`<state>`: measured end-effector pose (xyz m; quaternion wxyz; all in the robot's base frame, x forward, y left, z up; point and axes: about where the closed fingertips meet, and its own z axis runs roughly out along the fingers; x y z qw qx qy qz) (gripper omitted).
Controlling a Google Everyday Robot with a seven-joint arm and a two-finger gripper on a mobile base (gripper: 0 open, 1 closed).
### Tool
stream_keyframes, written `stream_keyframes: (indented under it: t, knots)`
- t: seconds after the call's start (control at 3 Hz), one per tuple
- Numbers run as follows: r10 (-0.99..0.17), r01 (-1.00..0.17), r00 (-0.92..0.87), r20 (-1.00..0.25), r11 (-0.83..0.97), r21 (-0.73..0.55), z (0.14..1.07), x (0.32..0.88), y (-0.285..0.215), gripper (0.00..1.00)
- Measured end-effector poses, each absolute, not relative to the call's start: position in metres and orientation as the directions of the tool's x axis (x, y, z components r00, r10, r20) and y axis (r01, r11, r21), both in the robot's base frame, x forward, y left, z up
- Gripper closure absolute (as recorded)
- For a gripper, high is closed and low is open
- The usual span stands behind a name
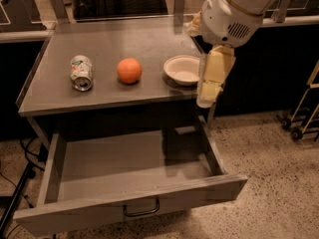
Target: Place orange into top drawer
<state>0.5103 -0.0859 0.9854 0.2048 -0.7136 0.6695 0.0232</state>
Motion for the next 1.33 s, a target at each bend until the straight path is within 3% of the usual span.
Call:
stream_keyframes:
  t: [0.33, 1.0, 1.33]
  knots:
    - [-0.938, -0.968, 0.092, -0.334, -0.006, -0.25, 0.975, 0.548, -0.069, 0.0]
    - [-0.946, -0.971, 0.041, -0.322, 0.039, -0.238, 0.97, 0.565, -0.044, 0.0]
    - [-0.949, -0.979, -0.004, -0.316, 0.069, -0.193, 0.966, 0.609, -0.012, 0.0]
